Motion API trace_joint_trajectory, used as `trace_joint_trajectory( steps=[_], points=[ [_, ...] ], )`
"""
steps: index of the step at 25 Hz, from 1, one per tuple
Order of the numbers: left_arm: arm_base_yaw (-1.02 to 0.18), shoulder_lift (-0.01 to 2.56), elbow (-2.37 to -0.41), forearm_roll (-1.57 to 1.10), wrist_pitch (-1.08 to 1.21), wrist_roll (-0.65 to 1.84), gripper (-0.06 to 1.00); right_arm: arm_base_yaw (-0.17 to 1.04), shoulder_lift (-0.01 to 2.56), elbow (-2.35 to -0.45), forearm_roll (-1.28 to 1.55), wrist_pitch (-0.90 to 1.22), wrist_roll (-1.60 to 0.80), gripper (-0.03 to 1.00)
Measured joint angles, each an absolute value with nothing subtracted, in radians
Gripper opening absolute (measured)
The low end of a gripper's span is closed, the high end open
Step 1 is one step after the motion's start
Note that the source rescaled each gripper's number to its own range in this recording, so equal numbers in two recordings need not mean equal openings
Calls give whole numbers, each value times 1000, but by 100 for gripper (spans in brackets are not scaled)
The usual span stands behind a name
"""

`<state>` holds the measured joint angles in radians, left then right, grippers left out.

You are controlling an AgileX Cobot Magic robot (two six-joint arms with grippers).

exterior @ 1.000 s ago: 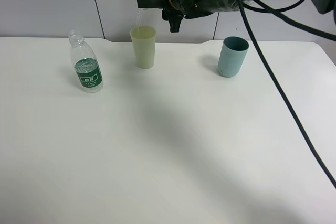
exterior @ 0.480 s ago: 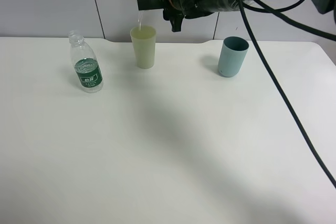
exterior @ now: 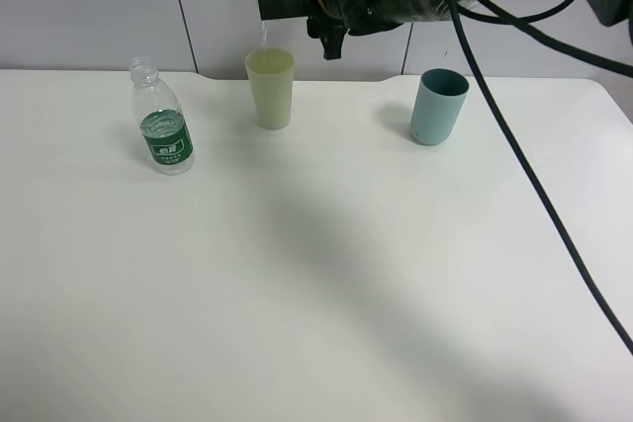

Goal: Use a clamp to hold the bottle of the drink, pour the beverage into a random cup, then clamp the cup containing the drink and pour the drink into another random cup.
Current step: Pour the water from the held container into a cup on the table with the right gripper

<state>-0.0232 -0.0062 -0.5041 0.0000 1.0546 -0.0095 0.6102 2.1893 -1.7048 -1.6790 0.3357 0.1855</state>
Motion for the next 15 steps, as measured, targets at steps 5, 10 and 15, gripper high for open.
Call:
trace_joint_trajectory(
  steps=[5, 10, 15],
  points=[
    [-23, -6, -504, 0, 1055, -10, 100, 610, 2189, -1705, -1688, 336, 185, 2],
    [-23, -6, -504, 0, 1055, -10, 100, 610, 2189, -1705, -1702, 336, 185, 2],
    [-23, -6, -504, 0, 1055, -10, 100, 610, 2189, -1705, -1726, 335, 185, 2]
  ],
)
